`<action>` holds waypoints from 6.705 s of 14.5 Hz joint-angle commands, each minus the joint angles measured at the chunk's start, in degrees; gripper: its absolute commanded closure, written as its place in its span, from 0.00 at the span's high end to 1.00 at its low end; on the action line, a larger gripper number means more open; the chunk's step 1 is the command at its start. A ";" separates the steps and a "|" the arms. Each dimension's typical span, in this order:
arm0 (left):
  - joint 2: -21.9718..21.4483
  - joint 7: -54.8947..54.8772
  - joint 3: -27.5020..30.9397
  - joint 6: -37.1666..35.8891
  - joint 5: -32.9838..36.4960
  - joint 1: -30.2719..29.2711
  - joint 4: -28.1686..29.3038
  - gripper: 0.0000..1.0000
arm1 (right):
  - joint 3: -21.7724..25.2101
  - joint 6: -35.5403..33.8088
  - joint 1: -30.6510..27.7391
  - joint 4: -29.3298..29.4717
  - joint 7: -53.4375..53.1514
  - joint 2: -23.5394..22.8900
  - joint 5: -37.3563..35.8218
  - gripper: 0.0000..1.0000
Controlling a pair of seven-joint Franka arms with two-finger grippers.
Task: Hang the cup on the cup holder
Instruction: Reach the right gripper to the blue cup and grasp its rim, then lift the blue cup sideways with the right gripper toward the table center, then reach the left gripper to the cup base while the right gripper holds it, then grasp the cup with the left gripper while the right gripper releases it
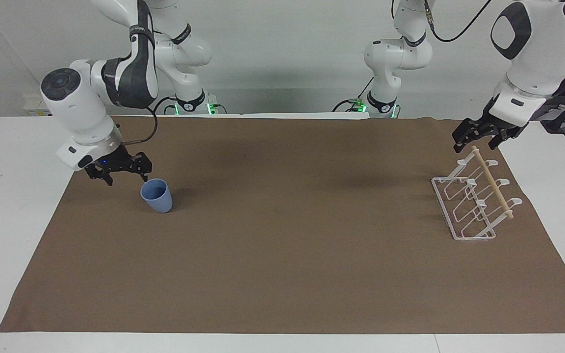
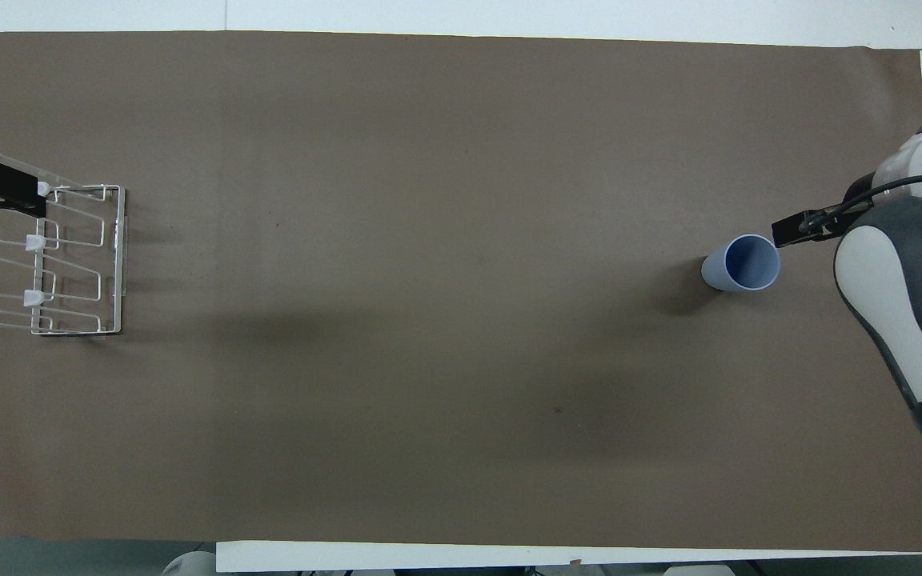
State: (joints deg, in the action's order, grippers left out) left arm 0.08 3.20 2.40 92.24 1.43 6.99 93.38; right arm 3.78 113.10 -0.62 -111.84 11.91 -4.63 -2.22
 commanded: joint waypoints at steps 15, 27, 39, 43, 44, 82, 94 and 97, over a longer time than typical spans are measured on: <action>-1.49 0.31 -0.03 -0.48 -0.20 -0.23 1.28 1.00 | -0.35 13.46 -2.19 -10.59 12.08 0.06 5.82 0.44; -1.49 0.31 -0.03 -0.57 -0.20 -0.23 1.28 1.00 | -2.37 -5.43 1.48 3.64 12.17 -1.69 24.76 0.00; -1.49 0.49 -0.03 -0.83 -0.20 -0.23 1.28 1.00 | -2.46 8.61 26.53 1.54 -16.03 -1.44 74.51 0.00; -1.84 0.93 -0.03 -1.62 -0.20 0.21 0.93 1.00 | -2.46 13.11 30.24 1.18 -17.36 -1.43 84.38 0.00; -2.10 1.28 -0.12 -1.97 -0.28 0.30 0.75 1.00 | -2.46 13.29 30.32 1.10 -17.71 -1.43 85.00 0.00; -4.12 87.85 -0.82 22.10 -34.65 19.46 15.16 0.69 | -2.37 15.13 31.99 0.39 -19.30 -1.35 88.00 0.00; -3.95 87.94 -0.73 21.49 -34.30 19.37 14.81 0.29 | -2.29 15.93 31.47 0.83 -19.21 -1.43 87.30 0.99; -3.95 88.12 -0.47 20.35 -33.86 18.85 14.99 0.29 | -2.11 15.05 28.14 0.75 -19.21 0.49 83.63 0.99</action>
State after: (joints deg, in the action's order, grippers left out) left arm -2.46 90.52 1.10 113.28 -32.04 25.52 106.81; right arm 1.87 128.65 30.26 -110.71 -7.41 -6.19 83.90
